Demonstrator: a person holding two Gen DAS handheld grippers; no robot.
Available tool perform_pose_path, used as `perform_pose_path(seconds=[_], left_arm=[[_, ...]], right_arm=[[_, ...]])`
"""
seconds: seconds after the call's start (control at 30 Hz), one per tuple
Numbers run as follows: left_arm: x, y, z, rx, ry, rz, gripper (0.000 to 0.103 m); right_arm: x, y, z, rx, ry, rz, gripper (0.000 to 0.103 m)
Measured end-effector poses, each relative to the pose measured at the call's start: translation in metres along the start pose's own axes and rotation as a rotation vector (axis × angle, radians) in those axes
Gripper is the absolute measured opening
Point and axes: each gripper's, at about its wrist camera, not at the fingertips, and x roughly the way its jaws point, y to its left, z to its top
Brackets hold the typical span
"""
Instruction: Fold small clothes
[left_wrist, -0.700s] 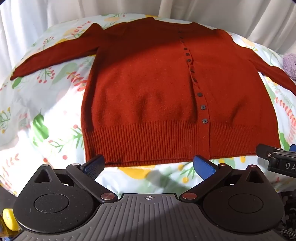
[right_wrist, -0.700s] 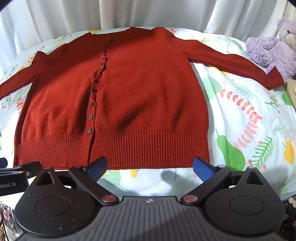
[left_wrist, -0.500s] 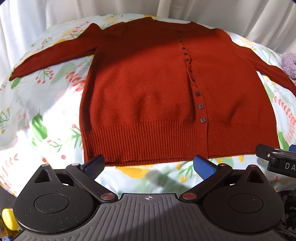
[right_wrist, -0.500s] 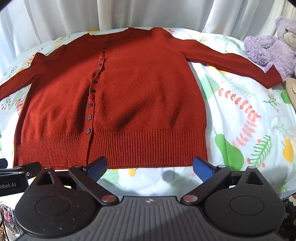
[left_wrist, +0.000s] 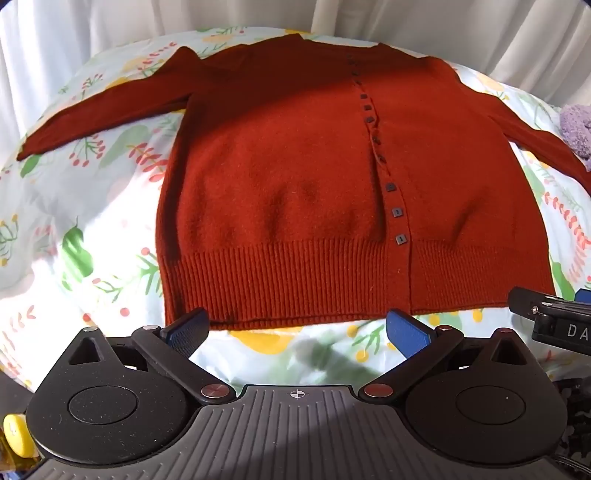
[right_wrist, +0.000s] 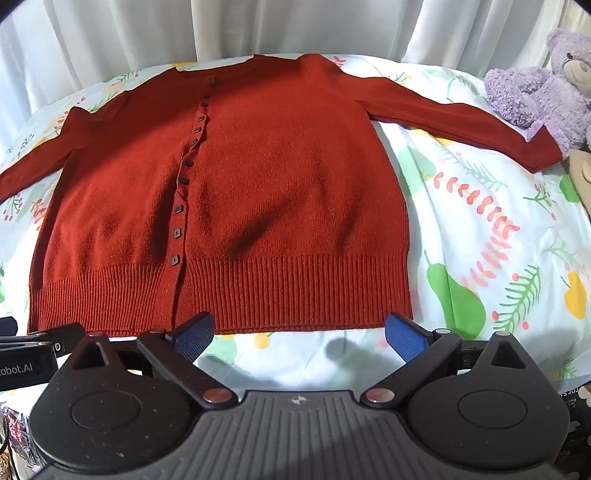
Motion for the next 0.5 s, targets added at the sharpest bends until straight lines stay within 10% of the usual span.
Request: perform_pose_path(seconds=[0.5], left_arm=[[0.0021, 0.0000, 0.0008, -0.004, 0.010, -0.005, 0.103]], right_arm=[[0.0006, -0.0005, -0.0006, 0.005, 0.000, 0.004, 0.099]])
